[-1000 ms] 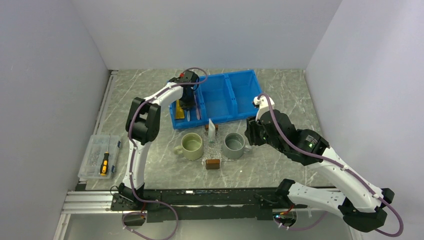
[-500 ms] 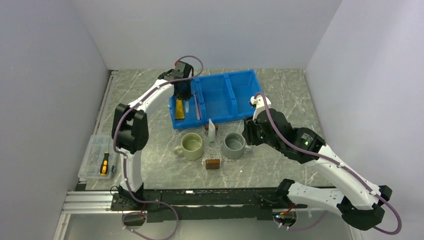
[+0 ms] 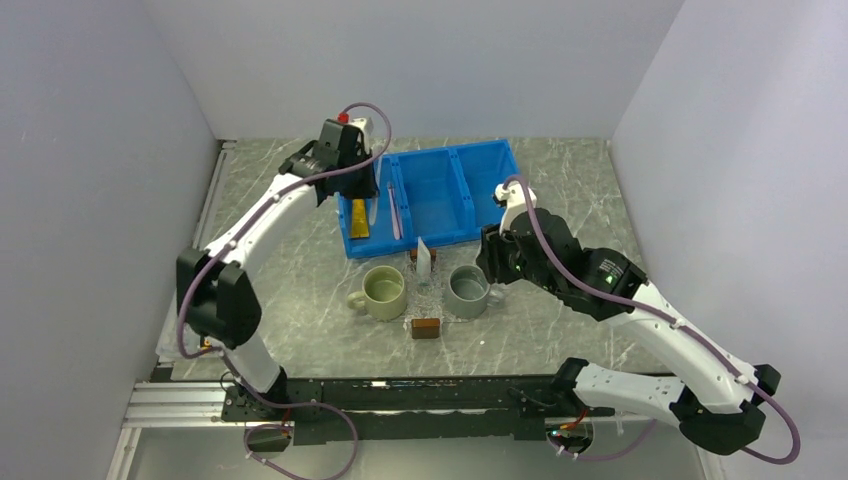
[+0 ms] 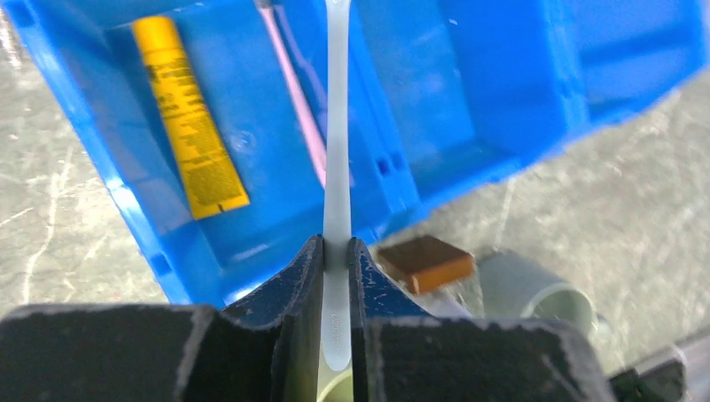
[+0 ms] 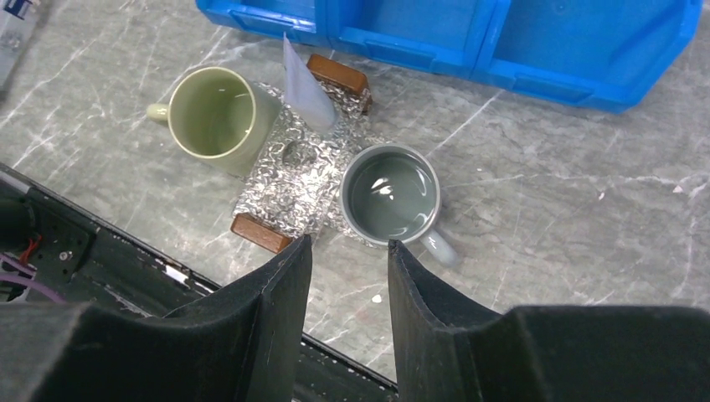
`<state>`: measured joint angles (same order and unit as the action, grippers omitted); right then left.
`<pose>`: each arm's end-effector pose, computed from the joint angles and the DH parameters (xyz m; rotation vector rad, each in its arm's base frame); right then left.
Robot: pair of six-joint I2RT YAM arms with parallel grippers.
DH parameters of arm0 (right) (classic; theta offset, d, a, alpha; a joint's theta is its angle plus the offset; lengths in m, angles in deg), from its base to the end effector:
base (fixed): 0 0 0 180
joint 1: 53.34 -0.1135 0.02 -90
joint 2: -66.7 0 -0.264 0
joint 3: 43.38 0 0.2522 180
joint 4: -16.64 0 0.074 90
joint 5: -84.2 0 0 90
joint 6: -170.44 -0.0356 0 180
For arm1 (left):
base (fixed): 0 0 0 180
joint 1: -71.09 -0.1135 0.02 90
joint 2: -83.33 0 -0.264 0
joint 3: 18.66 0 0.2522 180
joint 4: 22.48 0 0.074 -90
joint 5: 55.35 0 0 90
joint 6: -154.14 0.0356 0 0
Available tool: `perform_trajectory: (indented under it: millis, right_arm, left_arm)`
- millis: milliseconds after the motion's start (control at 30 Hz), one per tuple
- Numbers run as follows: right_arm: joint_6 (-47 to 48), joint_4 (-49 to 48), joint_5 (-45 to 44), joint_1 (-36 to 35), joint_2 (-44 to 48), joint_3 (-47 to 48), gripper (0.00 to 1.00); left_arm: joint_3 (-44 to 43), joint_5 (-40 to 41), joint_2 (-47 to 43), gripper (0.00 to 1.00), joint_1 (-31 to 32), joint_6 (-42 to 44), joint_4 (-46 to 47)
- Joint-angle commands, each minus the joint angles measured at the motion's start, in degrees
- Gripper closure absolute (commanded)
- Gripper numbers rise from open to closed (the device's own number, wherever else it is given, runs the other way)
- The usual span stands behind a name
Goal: Prepare toiletry sets of a toothbrush and toothpaste on the tray
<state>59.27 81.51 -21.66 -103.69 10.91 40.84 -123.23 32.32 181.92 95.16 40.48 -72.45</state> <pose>0.1226 0.1327 0.3876 -0.4049 2.1700 0.4006 0.3547 -0.1600 0.3247 0.0291 2.3840 -0.4539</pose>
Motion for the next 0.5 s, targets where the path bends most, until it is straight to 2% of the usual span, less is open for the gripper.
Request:
perform_trajectory:
  millis: [0,200,467]
  right_arm:
    - [1.8,-4.1,2.4,0.0,0.1,2.5,0.59]
    - [4.7,-5.0,8.6,-0.1,-1.1,4.1,0.60]
    - [8.8,-3.9,15.6,0.0,-1.3,7.6,0.58]
  left_arm:
    - [3.2,-10.2,-8.6,1.00,-0.1,3.1,2.2]
    - [8.2,-24.9,-17.3,1.00,-0.1,7.4,-0.5]
    - [17.3,-37.3,-27.6,1.00,-0.1,11.2,-3.1]
